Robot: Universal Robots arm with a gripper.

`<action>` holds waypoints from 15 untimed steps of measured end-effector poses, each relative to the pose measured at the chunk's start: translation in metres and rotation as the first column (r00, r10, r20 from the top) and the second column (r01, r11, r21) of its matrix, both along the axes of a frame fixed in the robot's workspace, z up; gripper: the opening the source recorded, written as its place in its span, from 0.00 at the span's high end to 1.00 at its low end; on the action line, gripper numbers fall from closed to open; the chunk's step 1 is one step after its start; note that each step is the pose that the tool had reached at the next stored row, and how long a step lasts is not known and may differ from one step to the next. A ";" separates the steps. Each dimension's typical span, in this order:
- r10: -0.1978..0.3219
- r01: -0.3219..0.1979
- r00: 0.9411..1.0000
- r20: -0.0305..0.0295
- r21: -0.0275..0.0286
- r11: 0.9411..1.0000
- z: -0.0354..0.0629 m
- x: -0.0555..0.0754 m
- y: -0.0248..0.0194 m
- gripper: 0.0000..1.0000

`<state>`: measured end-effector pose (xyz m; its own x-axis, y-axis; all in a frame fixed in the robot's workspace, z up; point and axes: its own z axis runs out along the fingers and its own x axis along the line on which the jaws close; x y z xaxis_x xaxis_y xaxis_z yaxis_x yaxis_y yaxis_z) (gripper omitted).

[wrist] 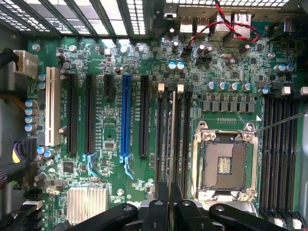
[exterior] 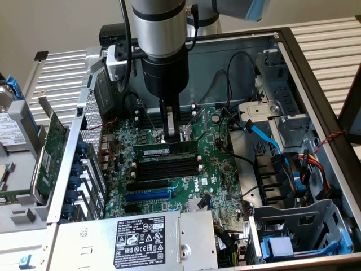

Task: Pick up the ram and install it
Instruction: 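Insert the ram into the slot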

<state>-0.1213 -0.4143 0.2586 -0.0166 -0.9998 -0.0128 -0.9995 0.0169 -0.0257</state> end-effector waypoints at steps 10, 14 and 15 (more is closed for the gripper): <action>0.004 -0.004 1.000 0.001 0.006 1.000 -0.0005 0.000 -0.0001 0.86; 0.004 -0.004 1.000 0.001 0.006 1.000 -0.0007 0.000 -0.0002 0.86; 0.005 -0.005 1.000 0.001 0.006 1.000 -0.0008 0.000 -0.0002 0.86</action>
<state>-0.1214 -0.4146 0.2578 -0.0118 -0.9998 -0.0188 -0.9996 0.0123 -0.0269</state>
